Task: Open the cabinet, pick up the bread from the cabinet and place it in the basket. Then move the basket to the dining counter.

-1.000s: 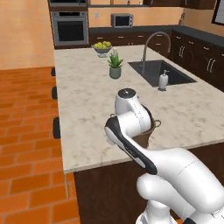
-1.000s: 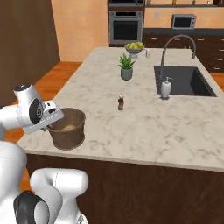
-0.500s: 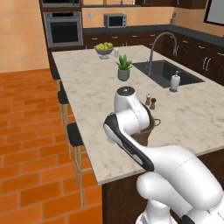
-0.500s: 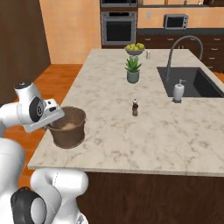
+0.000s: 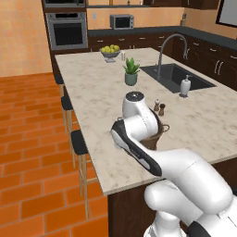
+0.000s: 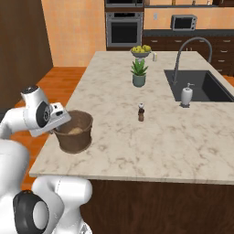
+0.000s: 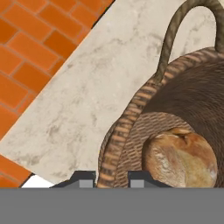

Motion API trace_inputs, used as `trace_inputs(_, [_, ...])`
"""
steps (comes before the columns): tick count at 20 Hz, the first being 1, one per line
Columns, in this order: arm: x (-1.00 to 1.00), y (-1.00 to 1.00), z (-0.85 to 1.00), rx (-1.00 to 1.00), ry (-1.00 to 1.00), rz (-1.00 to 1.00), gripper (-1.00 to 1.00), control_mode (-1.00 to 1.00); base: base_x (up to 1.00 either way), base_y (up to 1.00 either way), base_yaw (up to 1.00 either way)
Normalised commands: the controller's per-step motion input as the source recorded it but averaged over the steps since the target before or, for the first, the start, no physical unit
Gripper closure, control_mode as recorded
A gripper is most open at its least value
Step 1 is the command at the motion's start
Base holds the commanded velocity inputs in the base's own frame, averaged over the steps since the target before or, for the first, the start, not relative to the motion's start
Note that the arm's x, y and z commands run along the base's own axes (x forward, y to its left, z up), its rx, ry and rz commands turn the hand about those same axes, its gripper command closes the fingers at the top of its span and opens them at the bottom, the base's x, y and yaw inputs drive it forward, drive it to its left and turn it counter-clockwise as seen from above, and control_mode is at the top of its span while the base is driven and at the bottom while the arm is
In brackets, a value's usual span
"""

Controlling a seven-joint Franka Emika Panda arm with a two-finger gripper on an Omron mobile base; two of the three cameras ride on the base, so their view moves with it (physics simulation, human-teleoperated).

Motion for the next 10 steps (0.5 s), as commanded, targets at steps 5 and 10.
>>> trace_inputs(5, [1.0, -0.28, -0.14, 0.0, 0.09, 0.0, 1.0, -1.0, 0.0, 0.0, 0.0])
trace_inputs(10, [1.0, -0.06, -0.05, 0.0, 0.04, 0.0, 1.0, -1.0, 0.0, 0.0, 0.0])
